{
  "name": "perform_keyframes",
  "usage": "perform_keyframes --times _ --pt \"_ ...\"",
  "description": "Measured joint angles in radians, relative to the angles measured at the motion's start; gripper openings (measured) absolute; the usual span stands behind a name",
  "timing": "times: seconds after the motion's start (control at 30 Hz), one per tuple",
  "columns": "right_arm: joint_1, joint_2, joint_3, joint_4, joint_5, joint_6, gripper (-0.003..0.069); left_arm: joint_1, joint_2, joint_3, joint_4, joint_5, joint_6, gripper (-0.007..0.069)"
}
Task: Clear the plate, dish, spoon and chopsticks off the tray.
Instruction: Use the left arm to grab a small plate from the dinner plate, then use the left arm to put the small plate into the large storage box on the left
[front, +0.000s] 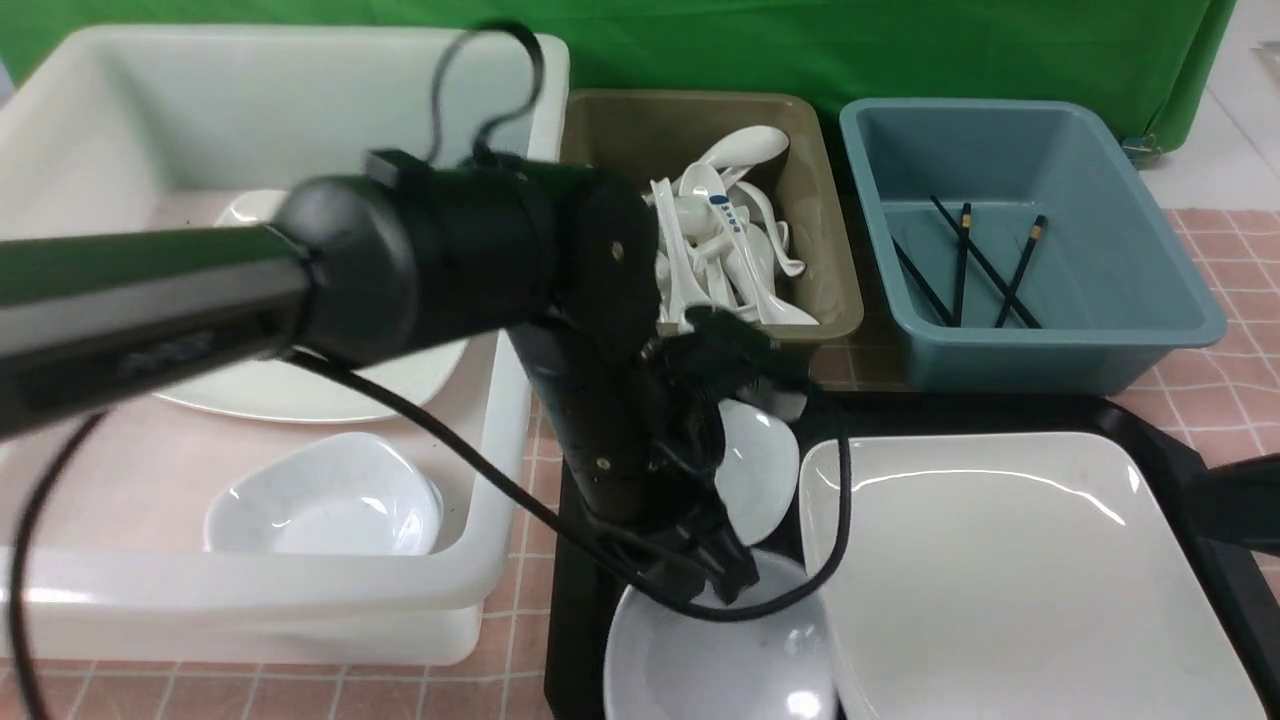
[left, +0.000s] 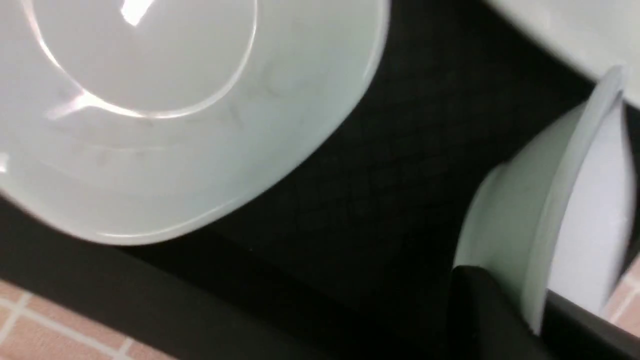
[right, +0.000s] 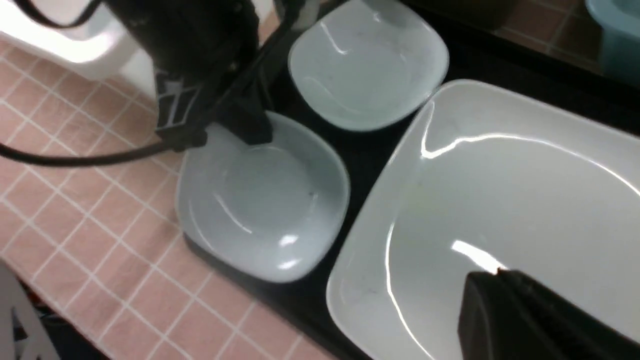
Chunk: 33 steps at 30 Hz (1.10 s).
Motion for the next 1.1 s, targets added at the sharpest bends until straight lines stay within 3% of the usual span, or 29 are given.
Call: perform_keyframes --times 0.33,0.4,0.47,0.6,0.63,0.67,0.7,0.73,0.8,0.93,1.1 --pt "0.026 0.037 -0.156 0.227 0.097 -0.171 0.003 0.041 -0.187 -0.088 -0.077 0.012 -0.029 0.0009" --pt "0.073 0.072 -0.213 0.245 0.11 -0.173 0.003 0.101 -0.232 -0.112 -0.101 0.023 -0.029 0.0009" --pt "0.18 0.147 -0.31 0.247 0.117 -0.166 0.003 0.259 -0.299 -0.12 -0.152 0.04 -0.029 0.0009" --pt "0.387 0.276 -0.459 0.124 0.102 -0.051 0.003 0.539 -0.368 -0.083 -0.208 0.076 -0.025 0.0009" --pt "0.397 0.29 -0.476 0.113 0.1 -0.042 0.003 0.57 -0.37 -0.073 -0.212 0.076 -0.024 0.0009" --pt "0.476 0.34 -0.541 0.015 0.1 0.03 0.003 0.686 -0.381 -0.025 -0.251 0.066 -0.018 0.0009" --pt "0.485 0.347 -0.541 0.002 0.1 0.04 0.003 0.686 -0.382 -0.025 -0.256 0.063 -0.016 0.0009" --pt "0.553 0.402 -0.601 -0.084 0.108 0.1 0.003 0.783 -0.383 0.037 -0.293 0.044 -0.003 0.0009" --pt "0.617 0.457 -0.665 -0.177 0.119 0.174 0.003 0.863 -0.383 0.119 -0.312 0.003 0.003 0.0009" --pt "0.7 0.561 -0.75 -0.241 0.123 0.235 0.003 0.911 -0.38 0.302 -0.309 -0.097 0.016 0.0009" --pt "0.736 0.649 -0.798 -0.256 0.124 0.254 0.003 0.911 -0.38 0.445 -0.304 -0.183 0.02 0.0011"
